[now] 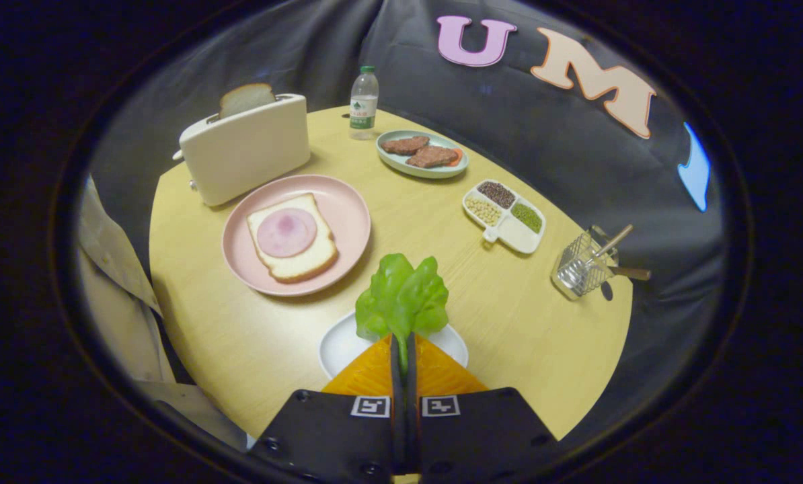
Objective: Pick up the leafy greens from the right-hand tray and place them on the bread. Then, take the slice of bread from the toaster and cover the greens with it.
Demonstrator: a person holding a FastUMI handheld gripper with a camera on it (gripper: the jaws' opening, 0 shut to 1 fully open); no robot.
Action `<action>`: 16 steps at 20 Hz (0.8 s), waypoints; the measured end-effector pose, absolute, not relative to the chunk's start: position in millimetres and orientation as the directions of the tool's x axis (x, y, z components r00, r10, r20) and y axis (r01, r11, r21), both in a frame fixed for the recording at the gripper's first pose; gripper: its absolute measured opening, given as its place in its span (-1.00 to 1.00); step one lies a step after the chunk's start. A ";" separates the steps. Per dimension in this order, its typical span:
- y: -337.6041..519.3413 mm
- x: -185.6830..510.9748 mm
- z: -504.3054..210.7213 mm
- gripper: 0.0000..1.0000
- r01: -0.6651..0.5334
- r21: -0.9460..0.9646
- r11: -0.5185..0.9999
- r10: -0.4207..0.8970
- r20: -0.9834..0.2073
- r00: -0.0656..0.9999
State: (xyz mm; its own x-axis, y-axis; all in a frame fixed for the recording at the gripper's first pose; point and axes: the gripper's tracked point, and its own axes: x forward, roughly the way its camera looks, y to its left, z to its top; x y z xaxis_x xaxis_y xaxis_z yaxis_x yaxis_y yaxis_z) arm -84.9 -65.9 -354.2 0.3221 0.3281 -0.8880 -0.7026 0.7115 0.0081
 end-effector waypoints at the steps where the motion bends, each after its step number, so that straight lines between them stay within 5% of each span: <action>1: -58.9 -83.3 -346.7 -0.93 -0.698 0.008 0.716 0.334 -0.882 0.333; 16: 73.2 -88.8 -320.5 -0.93 -0.752 0.056 0.656 0.428 -0.848 0.311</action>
State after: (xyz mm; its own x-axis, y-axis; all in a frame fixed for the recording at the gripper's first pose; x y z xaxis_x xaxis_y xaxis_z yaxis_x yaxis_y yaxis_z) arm -88.8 73.2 -320.5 0.3110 0.4282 -0.8485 -0.7523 0.6564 0.0555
